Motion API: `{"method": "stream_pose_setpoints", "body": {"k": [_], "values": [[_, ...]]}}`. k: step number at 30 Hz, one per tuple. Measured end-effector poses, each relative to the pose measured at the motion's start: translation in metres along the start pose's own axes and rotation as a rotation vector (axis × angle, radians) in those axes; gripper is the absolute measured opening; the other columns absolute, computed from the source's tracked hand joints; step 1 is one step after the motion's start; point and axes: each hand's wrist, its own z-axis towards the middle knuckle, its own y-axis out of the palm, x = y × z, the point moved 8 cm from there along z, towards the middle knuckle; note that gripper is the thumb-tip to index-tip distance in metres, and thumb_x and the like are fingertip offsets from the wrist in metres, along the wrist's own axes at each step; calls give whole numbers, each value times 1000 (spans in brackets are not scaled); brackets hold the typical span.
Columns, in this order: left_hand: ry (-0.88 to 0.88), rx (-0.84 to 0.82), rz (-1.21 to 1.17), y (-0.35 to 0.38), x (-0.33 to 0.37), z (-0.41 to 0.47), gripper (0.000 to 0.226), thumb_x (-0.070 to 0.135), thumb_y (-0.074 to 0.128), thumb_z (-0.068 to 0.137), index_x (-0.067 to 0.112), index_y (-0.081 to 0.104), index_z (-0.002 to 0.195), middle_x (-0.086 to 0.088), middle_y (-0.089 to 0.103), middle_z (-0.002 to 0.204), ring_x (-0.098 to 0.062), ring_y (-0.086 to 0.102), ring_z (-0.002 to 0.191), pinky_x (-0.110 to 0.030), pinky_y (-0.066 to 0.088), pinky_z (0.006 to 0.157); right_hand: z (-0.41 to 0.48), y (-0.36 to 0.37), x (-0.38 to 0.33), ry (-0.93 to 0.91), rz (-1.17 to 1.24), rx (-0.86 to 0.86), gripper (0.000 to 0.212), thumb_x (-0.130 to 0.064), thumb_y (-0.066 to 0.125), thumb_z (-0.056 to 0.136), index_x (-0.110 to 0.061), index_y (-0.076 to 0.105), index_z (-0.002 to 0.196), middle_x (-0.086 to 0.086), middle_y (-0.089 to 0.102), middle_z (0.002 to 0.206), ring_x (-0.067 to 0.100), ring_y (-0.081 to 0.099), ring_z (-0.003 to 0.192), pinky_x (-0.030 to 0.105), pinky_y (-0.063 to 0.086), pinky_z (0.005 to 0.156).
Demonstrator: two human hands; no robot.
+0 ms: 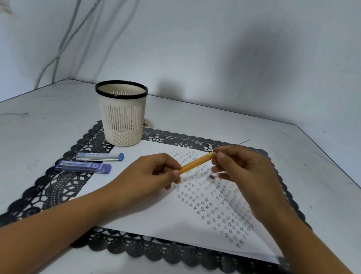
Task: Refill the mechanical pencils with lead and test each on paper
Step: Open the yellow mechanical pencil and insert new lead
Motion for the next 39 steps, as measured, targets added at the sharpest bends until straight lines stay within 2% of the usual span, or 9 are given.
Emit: {"method": "stream_pose_setpoints", "body": {"k": [6,12,15,23,27,30,33,36,39], "values": [[18,-3,36,1,2,0,15,10,56,88,22,63,83,7,68,70,0,55,59,-9,39,54,0,4,1,-1,-111,-42,15,-20,52,91,-24,66,89,-3,70,80,7,68,70,17,53,63],[31,-8,72,3,4,-1,16,10,56,88,24,63,84,7,67,71,1,54,59,-9,40,56,-1,7,1,3,-362,-89,31,-39,45,90,-18,68,95,-6,69,82,4,67,71,36,56,76],[35,-7,80,3,5,-1,15,11,56,88,23,63,85,7,68,72,1,55,60,-9,40,56,-4,12,0,7,-398,-132,39,-48,43,85,-20,68,93,-3,70,80,11,68,73,43,56,76],[40,-7,61,2,4,0,13,10,56,88,21,64,86,5,68,72,1,55,59,-8,40,54,-4,14,11,152,-80,-205,34,-38,44,90,-14,69,91,6,70,86,19,67,73,37,54,73],[45,-5,45,0,4,0,12,11,57,88,20,64,86,6,68,72,0,55,59,-9,40,54,1,3,14,180,61,-95,41,-44,43,86,-13,69,84,8,69,78,18,63,66,32,50,64],[43,-3,37,0,4,1,14,10,56,88,21,63,85,10,67,68,-1,55,59,-8,39,54,8,-17,10,15,-311,77,33,-35,43,95,-16,69,91,1,67,77,9,59,64,20,45,62],[45,-6,44,0,3,1,15,10,56,88,22,63,84,13,67,67,-1,56,59,-8,39,54,10,-6,12,-128,-784,-18,22,-24,51,93,-18,65,109,-5,62,93,-5,49,71,7,34,63],[48,-9,50,0,3,2,15,10,56,88,22,63,84,14,67,67,0,55,59,-8,39,54,8,8,28,-119,-907,-160,27,-27,54,91,-20,62,116,-7,55,101,1,50,78,13,39,71],[41,-7,47,1,2,2,14,10,56,89,21,63,85,14,67,67,0,55,59,-8,39,54,10,13,29,-137,-925,-182,21,-24,56,90,-19,66,108,-5,56,101,6,51,83,19,42,78]]}}
